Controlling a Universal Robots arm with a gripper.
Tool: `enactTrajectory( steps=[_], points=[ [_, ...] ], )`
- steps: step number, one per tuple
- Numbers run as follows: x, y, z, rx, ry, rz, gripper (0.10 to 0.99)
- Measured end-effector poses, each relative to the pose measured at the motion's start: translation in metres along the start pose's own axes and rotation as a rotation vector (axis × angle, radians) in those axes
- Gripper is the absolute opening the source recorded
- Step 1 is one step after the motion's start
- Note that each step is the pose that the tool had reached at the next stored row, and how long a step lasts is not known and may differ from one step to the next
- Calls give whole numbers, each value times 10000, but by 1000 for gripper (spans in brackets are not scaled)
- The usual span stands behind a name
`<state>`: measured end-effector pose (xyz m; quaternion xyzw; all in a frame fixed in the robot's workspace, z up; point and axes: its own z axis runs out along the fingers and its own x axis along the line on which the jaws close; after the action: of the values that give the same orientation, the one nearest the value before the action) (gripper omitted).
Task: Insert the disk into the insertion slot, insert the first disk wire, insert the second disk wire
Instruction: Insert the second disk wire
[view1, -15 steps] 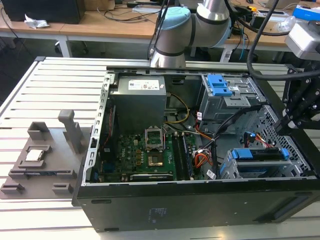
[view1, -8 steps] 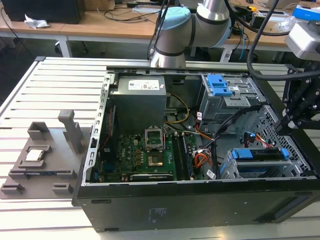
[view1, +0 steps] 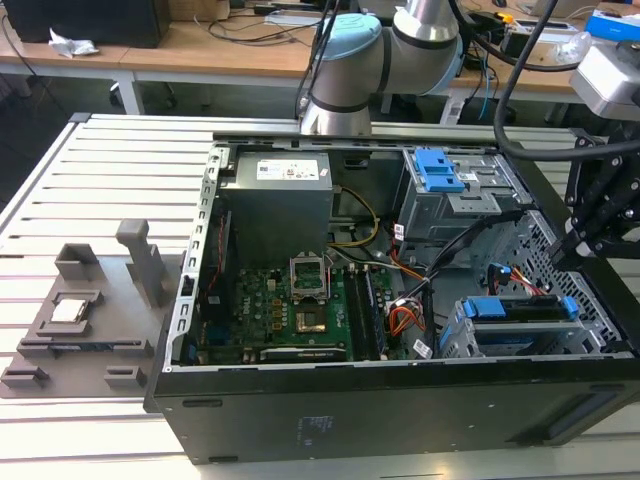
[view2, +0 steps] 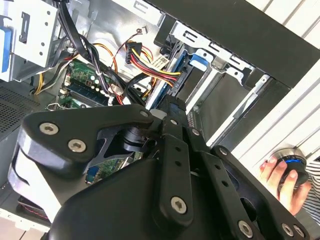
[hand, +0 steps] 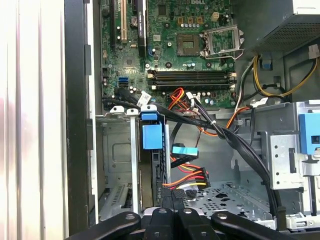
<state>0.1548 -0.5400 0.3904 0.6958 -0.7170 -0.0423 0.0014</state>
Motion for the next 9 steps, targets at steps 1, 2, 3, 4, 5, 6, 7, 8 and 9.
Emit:
enactTrajectory(
  steps=[1, 2, 3, 4, 5, 6, 7, 8, 9],
  points=[
    [0, 0, 0, 0, 0, 0, 114],
    [0, 0, 0, 0, 0, 0, 235],
    [0, 0, 0, 0, 0, 0, 302],
    [0, 2, -1, 0, 1, 0, 302],
    [-1, 8, 0, 0, 2, 1, 302],
    [-2, 17, 3, 1, 2, 0, 302],
    [-2, 43, 8, 0, 0, -1, 302],
    [-1, 82, 12, 0, 2, -1, 302],
    [-1, 117, 17, 0, 0, 0, 302]
  ],
)
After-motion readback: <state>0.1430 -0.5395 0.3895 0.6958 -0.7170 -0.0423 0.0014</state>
